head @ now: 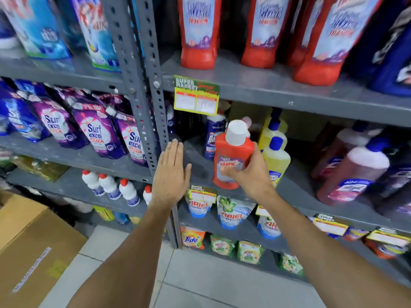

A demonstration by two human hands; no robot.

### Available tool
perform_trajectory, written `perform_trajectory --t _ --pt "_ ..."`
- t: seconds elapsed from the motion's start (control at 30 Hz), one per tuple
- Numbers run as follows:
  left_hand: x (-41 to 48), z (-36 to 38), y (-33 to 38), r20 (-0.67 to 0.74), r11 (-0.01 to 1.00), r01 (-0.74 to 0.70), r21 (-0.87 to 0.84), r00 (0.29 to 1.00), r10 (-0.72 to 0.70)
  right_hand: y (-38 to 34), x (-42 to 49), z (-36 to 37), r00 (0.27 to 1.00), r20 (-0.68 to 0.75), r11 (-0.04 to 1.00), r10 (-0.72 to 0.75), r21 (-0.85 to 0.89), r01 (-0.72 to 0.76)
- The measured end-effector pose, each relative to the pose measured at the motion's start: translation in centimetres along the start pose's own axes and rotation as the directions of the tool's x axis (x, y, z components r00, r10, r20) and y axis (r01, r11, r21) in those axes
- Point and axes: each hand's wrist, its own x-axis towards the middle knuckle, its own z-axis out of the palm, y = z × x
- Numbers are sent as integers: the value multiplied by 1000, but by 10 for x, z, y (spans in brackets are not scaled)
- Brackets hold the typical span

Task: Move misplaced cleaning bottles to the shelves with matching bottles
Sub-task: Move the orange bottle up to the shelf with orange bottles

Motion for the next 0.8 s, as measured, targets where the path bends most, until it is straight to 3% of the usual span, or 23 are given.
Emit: perform_trajectory --t 0.13,0.27,0.4,0.6,0.8 --pt "18 -63 25 -177 997 -5 77 984 19 -52 -6 -24 992 5 992 -126 17 126" --pt "53 -115 49 -243 995 -14 99 969 38 -112 -5 -47 965 -26 963 -261 61 262" --pt "87 -143 68 -189 998 -31 59 981 42 -167 8 -73 932 -93 921 -349 148 360" --pt "126 -147 79 -13 997 -70 -21 997 70 -208 42 -97 901 -235 887 -365 205 413" --pt "138 -134 72 -39 991 -115 62 992 117 -218 88 -102 878 -328 898 -348 152 412"
